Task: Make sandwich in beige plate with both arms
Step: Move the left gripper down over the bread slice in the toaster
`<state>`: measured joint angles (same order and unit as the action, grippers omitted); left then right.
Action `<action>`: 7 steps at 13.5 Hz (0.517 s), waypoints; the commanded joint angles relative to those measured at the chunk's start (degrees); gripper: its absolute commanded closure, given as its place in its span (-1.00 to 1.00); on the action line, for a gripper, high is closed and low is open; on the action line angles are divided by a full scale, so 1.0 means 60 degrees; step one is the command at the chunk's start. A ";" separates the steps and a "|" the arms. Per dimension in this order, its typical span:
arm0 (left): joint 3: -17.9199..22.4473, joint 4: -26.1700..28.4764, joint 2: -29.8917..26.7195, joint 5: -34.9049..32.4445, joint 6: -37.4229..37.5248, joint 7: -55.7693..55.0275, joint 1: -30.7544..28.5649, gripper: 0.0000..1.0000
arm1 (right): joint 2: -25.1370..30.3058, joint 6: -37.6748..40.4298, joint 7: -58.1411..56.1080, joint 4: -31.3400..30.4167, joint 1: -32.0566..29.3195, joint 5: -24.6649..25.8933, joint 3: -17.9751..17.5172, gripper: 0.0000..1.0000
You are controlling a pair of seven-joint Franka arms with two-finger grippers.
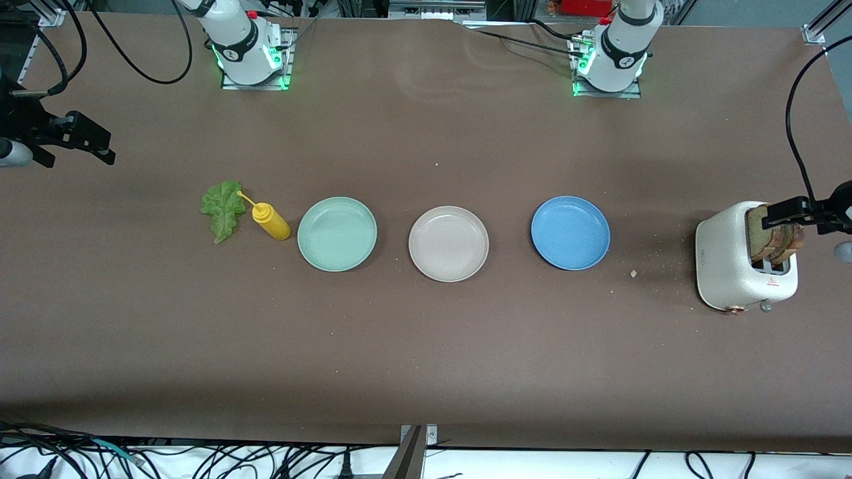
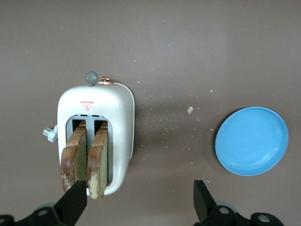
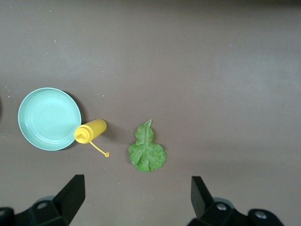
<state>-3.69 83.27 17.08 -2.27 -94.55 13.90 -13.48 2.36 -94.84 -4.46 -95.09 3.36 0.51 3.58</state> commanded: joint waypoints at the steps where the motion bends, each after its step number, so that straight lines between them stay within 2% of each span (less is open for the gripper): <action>1: -0.0102 0.0476 -0.0064 -0.0164 -0.0442 0.0377 -0.0229 -1.00 | 0.0062 0.0192 0.0010 0.0116 0.0026 -0.0027 0.0004 -1.00; 7: -0.0131 0.1881 -0.0166 -0.0091 -0.2037 0.1272 -0.0815 -1.00 | 0.0062 0.0192 -0.0019 0.0116 0.0026 -0.0027 0.0019 -1.00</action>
<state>-3.72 90.96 17.68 -2.27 -104.03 19.88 -17.57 2.39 -94.84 -4.46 -95.09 3.36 0.51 3.58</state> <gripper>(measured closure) 0.000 0.000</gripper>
